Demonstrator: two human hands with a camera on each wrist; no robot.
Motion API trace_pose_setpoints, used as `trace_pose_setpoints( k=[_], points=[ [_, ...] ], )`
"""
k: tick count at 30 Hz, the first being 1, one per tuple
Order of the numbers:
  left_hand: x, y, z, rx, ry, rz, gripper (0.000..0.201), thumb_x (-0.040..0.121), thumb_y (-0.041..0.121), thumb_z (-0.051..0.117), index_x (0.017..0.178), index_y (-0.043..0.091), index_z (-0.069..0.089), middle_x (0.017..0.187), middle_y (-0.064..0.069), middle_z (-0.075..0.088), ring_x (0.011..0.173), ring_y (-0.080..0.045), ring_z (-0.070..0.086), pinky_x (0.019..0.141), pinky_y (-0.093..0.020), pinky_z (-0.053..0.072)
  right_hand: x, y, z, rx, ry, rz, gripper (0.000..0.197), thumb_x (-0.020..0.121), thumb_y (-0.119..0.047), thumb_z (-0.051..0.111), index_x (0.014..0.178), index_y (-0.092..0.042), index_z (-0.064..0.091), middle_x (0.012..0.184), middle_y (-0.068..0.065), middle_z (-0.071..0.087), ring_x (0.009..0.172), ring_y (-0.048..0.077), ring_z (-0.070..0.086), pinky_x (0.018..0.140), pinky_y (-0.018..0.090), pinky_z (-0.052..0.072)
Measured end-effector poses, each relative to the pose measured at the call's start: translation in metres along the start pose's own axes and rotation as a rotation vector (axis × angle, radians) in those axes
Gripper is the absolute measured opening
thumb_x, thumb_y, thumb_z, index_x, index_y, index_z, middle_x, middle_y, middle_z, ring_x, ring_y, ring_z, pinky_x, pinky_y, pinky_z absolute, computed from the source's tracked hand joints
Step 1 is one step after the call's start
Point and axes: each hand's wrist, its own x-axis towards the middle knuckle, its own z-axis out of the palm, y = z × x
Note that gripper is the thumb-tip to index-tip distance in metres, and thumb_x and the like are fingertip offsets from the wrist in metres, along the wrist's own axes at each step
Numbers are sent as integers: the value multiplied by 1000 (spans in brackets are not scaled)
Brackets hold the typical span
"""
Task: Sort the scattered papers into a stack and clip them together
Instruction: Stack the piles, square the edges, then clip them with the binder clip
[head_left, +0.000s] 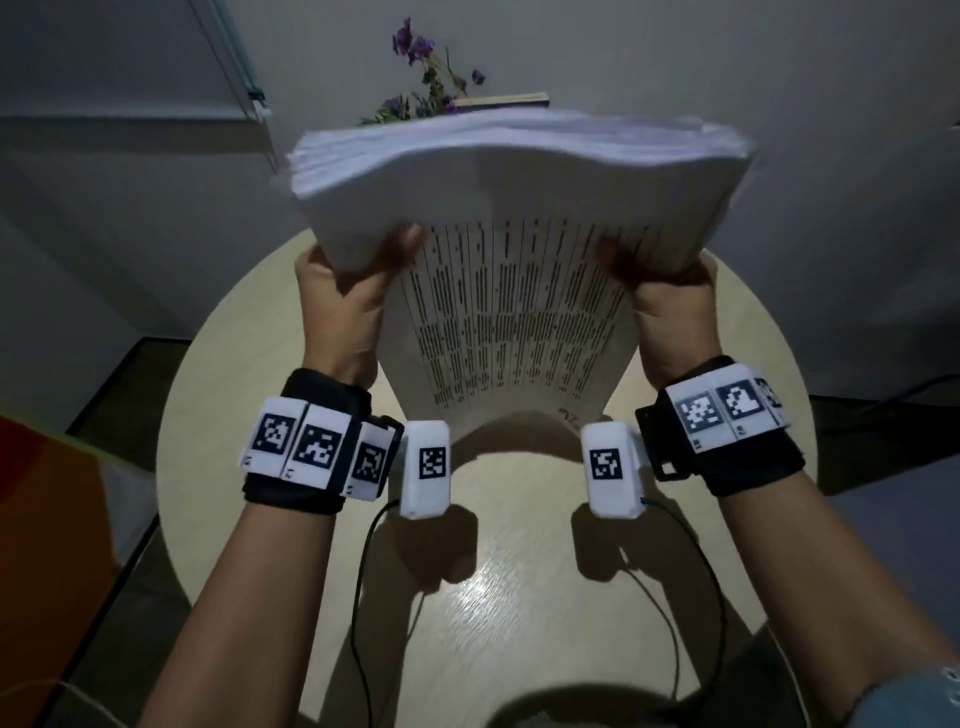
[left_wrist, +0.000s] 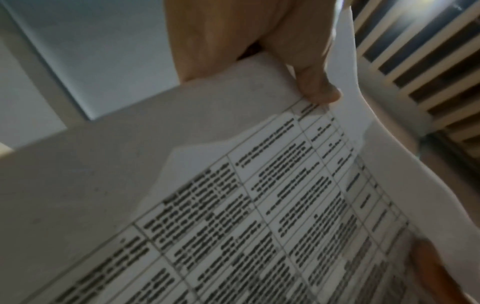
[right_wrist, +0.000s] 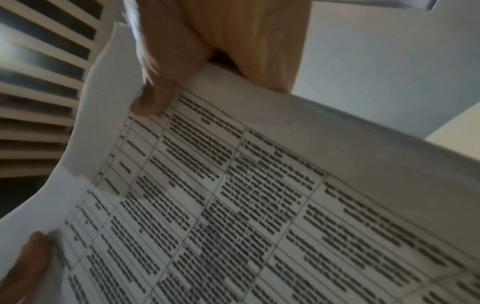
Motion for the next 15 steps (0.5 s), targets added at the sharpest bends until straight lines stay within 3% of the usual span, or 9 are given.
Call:
trace_pose_setpoints(
  k=[1,4,6,9,11,13,15],
  points=[
    [1,3,-1,-23,3,14,40,48,43,82,79,20,71,77,10,75,76,-4,69,70,-23,55,1,-5,-1,26,2,-9,18,61,-4,75,71,-18,72,65,-13,72,67,1,67,65,19,55],
    [-2,-5,-7,-33,-3,-41,57,47,43,81,93,18,59,79,13,75,77,-1,69,69,-19,55,-4,-2,-5,-29,-22,11,39,57,-16,78,93,-13,64,76,-11,73,77,3,68,70,19,54],
    [-7,-15,-9,29,-7,-125,58,47,38,85,95,17,60,78,13,75,77,-1,70,68,-18,55,-13,9,-4,-112,-70,62,35,63,-2,77,93,-12,64,75,-12,72,74,-2,66,68,17,54],
    [-9,-25,-9,121,25,-157,22,67,12,79,80,22,66,69,16,73,70,3,68,63,-15,54,-18,15,1,-205,-88,84,37,68,8,73,92,-17,63,84,-10,67,73,-8,64,70,14,54],
    [-7,-27,-9,147,52,-142,31,78,-3,68,65,26,73,63,19,71,64,6,67,60,-12,53,-12,3,5,-296,-40,40,52,66,-1,78,112,-9,56,98,-6,63,88,-2,62,76,17,54],
    [-7,-29,-9,153,49,-132,35,79,-5,64,65,26,73,63,20,71,64,6,67,60,-12,53,-4,-19,13,-582,61,-150,68,67,-12,78,126,-12,45,117,-4,54,107,7,54,94,30,49],
    [-8,-29,-7,156,24,-112,26,78,-5,66,80,22,67,66,18,72,68,4,67,63,-14,53,-1,-47,29,-942,97,-461,69,72,-23,73,133,-17,42,135,2,46,125,16,43,112,46,26]
  ],
)
